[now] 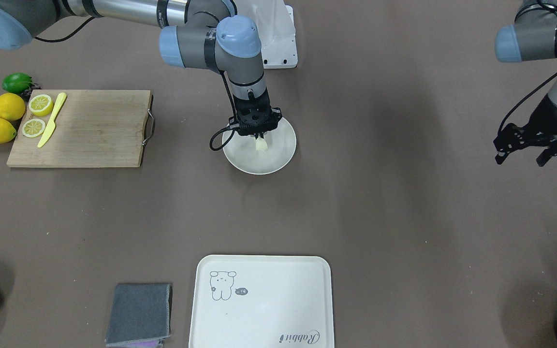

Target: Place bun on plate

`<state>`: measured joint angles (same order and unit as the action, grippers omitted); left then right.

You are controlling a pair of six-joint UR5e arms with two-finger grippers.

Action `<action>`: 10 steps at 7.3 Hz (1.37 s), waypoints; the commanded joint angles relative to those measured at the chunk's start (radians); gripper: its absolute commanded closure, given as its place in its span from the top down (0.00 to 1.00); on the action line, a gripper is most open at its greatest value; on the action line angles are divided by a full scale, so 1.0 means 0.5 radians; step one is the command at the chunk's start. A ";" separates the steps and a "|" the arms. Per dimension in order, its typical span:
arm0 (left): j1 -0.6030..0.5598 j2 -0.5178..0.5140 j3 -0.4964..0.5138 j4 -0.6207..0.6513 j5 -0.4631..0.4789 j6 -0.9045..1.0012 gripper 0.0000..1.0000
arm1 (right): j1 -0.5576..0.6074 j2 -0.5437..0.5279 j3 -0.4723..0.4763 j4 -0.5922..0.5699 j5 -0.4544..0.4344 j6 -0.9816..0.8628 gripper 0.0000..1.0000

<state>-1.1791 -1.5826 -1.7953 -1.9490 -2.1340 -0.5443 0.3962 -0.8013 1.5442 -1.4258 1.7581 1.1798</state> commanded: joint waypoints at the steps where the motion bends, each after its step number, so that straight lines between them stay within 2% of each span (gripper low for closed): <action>1: -0.346 0.054 -0.002 0.202 -0.205 0.469 0.98 | 0.039 -0.014 0.105 -0.032 0.015 0.058 1.00; 3: -0.674 0.030 -0.005 0.607 -0.202 1.065 0.98 | 0.125 -0.020 0.267 -0.261 0.110 0.033 1.00; 8: -0.719 0.036 0.004 0.631 -0.199 1.132 0.98 | 0.055 -0.030 0.265 -0.278 0.043 0.101 1.00; 9: -0.719 0.030 0.004 0.634 -0.202 1.132 0.98 | 0.100 -0.026 0.283 -0.296 0.067 0.095 1.00; 10: -0.743 0.030 0.004 0.637 -0.199 1.138 0.98 | 0.252 -0.054 0.371 -0.445 0.216 0.061 1.00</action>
<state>-1.5420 -1.5666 -1.7939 -1.6323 -2.2343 0.0222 0.4611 -0.8195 1.6945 -1.5906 1.8093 1.2216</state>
